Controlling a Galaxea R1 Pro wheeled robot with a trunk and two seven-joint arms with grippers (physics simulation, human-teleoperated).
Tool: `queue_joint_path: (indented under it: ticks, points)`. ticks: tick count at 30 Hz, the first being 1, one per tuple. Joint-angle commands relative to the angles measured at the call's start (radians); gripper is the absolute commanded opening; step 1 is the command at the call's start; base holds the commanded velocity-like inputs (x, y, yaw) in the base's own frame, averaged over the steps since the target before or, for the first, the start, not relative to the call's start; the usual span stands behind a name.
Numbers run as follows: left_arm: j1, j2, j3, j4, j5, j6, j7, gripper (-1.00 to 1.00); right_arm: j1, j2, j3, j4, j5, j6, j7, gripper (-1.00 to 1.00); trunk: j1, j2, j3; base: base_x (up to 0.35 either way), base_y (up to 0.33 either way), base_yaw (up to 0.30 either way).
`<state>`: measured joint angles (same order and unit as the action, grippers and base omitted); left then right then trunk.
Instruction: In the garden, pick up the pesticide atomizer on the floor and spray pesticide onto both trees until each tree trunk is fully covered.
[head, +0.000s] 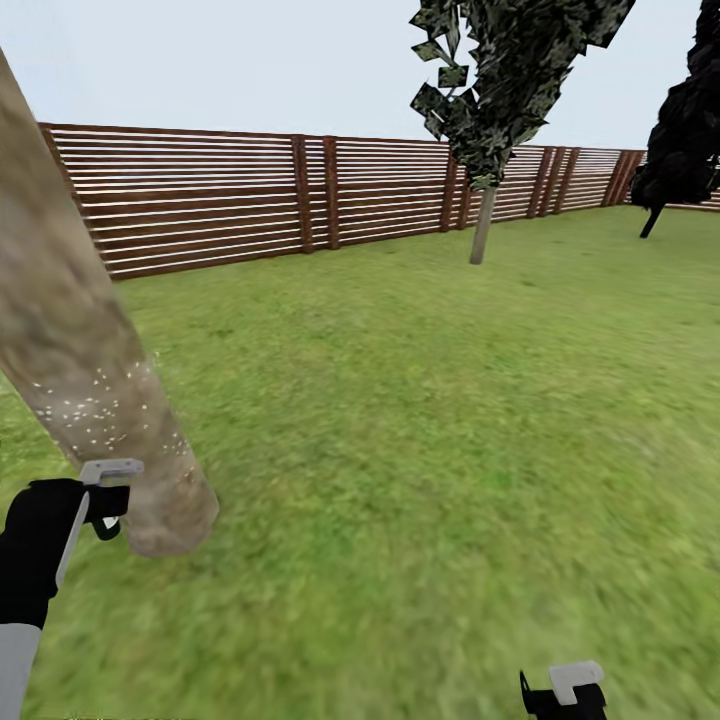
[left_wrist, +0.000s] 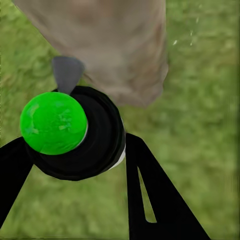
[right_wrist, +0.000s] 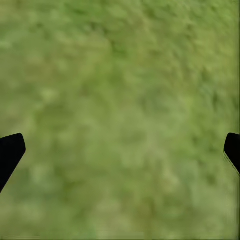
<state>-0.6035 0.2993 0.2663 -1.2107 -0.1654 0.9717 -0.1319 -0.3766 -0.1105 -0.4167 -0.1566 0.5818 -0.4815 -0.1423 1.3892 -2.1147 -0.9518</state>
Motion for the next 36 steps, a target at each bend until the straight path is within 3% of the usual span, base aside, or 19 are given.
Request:
queue_joint_path:
  ticks: [1, 23, 36]
  points:
    - [-0.001, 0.000, 0.001, -0.001, -0.014, 0.004, -0.005, -1.00, -0.001, 0.000, -0.005, 0.002, 0.011, -0.003, -0.005, 1.00, 0.000, 0.000, -0.001, 0.092, -0.270, 0.216]
    - [-0.002, 0.008, 0.007, 0.000, -0.019, 0.005, -0.003, -1.00, -0.001, -0.002, -0.007, 0.001, 0.010, -0.003, -0.005, 1.00, 0.000, 0.000, -0.001, 0.083, -0.270, 0.043]
    - [-0.002, 0.006, 0.005, 0.000, -0.018, 0.005, -0.003, -1.00, -0.001, -0.002, -0.006, 0.001, 0.010, -0.003, -0.005, 1.00, 0.000, 0.000, -0.001, 0.170, -0.212, 0.248]
